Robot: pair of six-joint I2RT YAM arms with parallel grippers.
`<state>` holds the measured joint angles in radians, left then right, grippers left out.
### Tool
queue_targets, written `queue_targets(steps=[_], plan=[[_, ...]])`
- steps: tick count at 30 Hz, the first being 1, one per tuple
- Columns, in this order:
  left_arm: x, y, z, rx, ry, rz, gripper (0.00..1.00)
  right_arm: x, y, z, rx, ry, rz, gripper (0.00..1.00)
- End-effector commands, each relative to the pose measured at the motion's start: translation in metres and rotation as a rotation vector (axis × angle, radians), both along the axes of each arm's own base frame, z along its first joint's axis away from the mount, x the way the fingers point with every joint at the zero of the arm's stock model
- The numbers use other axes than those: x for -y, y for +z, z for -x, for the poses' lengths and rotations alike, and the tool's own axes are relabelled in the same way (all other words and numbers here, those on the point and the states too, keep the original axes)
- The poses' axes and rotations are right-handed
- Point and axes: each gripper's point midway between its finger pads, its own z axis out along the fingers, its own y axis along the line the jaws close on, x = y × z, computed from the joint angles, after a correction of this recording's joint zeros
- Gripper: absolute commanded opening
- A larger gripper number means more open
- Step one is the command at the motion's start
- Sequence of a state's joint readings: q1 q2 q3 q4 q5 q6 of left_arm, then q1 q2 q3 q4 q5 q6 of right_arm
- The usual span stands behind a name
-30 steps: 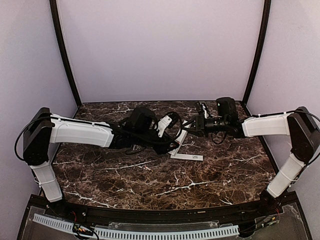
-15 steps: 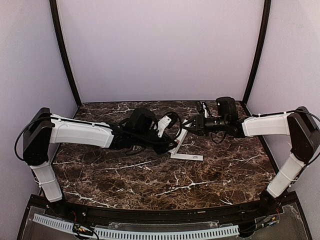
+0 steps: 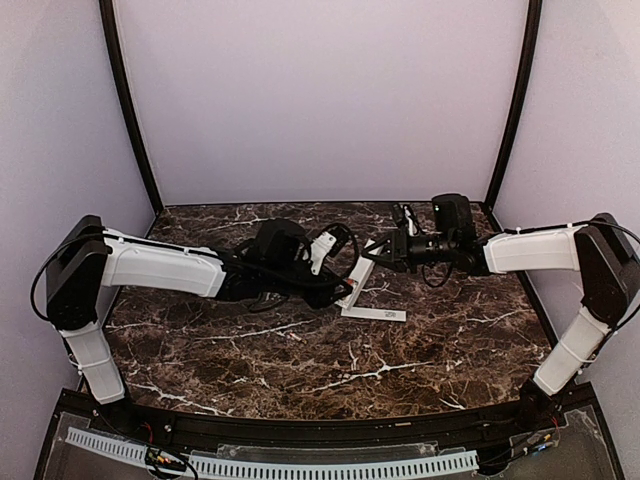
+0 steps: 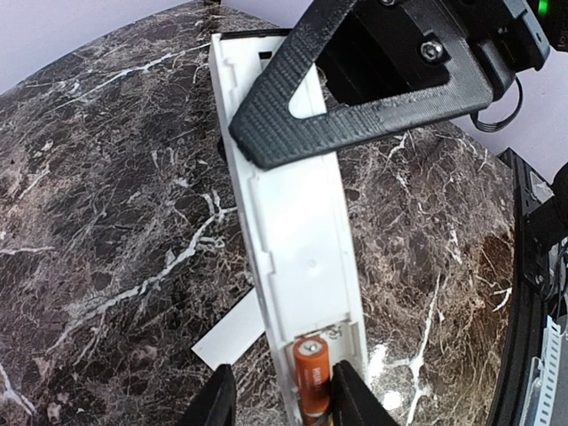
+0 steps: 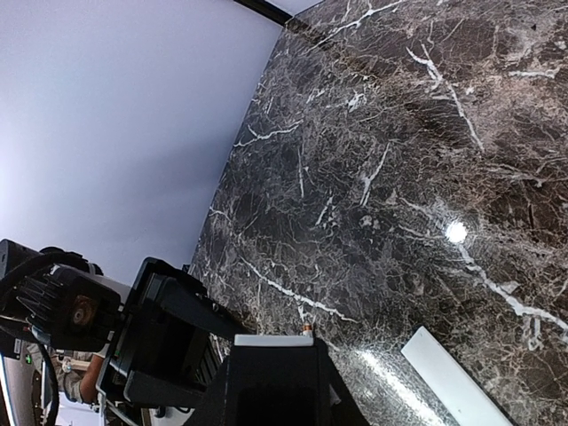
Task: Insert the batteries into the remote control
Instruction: Adjust the battery in the battery compartment, then press the battery in the battery compartment.
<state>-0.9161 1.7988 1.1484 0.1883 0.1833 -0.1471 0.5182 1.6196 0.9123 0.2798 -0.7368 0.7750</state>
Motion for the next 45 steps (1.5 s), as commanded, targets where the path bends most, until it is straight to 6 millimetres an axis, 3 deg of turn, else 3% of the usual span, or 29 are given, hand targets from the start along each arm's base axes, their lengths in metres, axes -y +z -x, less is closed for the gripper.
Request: queue_targets(steps=[1,7,11,18,24,33,45], plan=[[-0.015,0.001,-0.001,0.002,0.014,-0.015,0.43,-0.008,0.014,0.005,0.022,0.058,-0.039,0.0],[-0.018,0.009,0.002,0.031,-0.009,-0.002,0.55,-0.01,0.015,0.006,0.028,0.08,-0.034,0.0],[-0.023,0.028,0.002,0.08,-0.028,0.042,0.6,-0.01,0.013,0.009,0.028,0.106,-0.026,0.0],[-0.029,0.044,0.023,0.184,-0.149,0.066,0.66,-0.013,-0.001,0.016,-0.003,0.164,-0.022,0.0],[-0.047,0.054,0.039,0.335,-0.217,0.022,0.61,-0.016,-0.012,0.019,-0.027,0.197,-0.015,0.0],[-0.034,0.031,0.064,0.41,-0.369,-0.066,0.44,-0.028,-0.024,0.024,-0.049,0.234,0.016,0.0],[-0.023,0.006,0.078,0.454,-0.477,-0.171,0.31,-0.049,-0.036,0.037,-0.054,0.306,0.057,0.0]])
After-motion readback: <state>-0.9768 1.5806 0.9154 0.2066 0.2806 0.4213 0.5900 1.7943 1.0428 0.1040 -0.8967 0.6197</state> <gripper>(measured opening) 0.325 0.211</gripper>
